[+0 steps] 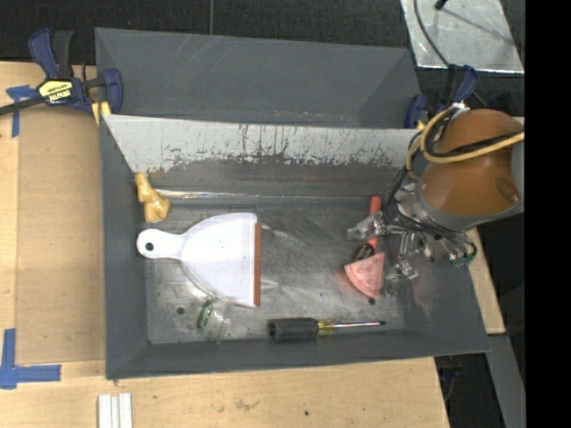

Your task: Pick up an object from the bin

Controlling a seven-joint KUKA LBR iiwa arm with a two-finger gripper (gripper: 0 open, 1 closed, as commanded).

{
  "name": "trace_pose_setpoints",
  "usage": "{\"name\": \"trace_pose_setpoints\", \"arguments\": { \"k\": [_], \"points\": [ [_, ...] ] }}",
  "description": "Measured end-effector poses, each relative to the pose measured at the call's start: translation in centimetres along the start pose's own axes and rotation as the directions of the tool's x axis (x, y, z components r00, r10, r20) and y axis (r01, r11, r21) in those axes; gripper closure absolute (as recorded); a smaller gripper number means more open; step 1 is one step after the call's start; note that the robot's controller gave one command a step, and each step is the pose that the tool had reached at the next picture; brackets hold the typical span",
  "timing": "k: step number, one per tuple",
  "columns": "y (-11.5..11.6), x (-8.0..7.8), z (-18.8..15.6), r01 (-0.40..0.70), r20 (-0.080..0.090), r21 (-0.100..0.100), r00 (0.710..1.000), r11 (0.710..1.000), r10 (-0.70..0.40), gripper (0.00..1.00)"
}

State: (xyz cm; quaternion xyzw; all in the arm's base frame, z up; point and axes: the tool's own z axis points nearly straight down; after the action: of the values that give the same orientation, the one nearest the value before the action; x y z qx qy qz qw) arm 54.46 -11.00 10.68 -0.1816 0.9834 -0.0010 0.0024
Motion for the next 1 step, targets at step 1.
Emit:
{"name": "trace_pose_setpoints", "arguments": {
  "k": [1],
  "points": [
    [-1.32, -2.43, -0.56, 0.211, -0.004, -0.005, 0.977, 0.977, -0.211, 0.00]
  ]
}}
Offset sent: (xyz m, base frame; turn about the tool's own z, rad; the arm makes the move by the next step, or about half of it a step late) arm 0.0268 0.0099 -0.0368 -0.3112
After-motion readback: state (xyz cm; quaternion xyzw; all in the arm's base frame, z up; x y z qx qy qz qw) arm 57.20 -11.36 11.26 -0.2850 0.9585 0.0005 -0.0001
